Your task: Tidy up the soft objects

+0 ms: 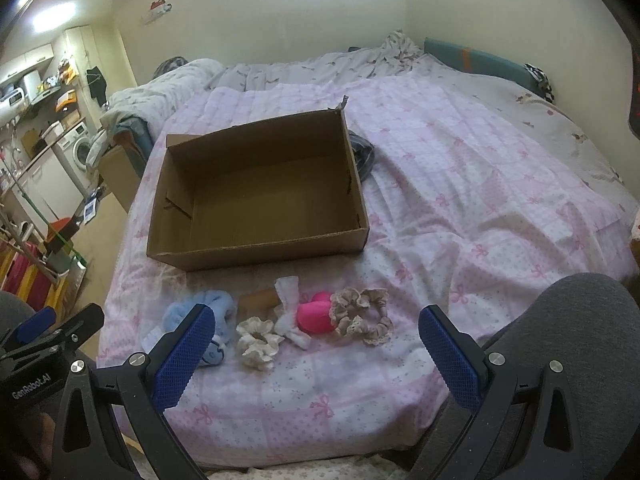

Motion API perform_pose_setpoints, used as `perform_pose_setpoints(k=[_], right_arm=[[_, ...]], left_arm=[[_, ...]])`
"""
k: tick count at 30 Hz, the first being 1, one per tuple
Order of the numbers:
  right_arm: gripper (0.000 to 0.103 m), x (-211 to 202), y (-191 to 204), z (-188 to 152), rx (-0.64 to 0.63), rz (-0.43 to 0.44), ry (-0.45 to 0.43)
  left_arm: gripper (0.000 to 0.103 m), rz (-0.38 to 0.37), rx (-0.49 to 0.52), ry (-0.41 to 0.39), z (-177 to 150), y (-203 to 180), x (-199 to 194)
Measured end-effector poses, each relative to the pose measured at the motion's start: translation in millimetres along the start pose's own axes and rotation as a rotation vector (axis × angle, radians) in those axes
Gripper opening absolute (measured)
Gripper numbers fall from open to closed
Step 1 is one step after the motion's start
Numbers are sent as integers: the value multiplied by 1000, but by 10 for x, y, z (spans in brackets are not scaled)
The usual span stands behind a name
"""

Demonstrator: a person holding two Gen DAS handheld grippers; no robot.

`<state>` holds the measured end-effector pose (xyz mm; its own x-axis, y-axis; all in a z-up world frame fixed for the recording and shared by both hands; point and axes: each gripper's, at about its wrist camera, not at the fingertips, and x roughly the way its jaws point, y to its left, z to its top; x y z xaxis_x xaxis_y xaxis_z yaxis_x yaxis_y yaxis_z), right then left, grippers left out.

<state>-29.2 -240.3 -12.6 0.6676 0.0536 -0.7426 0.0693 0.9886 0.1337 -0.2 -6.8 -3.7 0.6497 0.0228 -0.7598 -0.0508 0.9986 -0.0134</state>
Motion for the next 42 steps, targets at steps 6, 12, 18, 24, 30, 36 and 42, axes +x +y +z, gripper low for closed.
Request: perform_pose_setpoints(k=[6,12,18,24,30,36,42], right_arm=[[103,10,6,1,5,4,5],[103,14,-2,3,4,8,1],[103,25,5,-2,4,7,1],[103,27,2,2,4,9,1],[103,22,-1,-3,3,9,1],[103,25,-1,-5,0,11,4],[103,25,7,-10,0,11,4]], left_arm=[[103,-2,13,-3,-4,-19,-11],[103,-1,13,-4,-5,-26,-11],[103,-1,11,-3,-3,-22,-11],[103,-2,12,-1,-7,-26,-11],[103,-2,14,-3,-6,-22,-13],[103,-1,13,-4,-7,-20,-15],[103,-2,6,15,10,-15,-13]])
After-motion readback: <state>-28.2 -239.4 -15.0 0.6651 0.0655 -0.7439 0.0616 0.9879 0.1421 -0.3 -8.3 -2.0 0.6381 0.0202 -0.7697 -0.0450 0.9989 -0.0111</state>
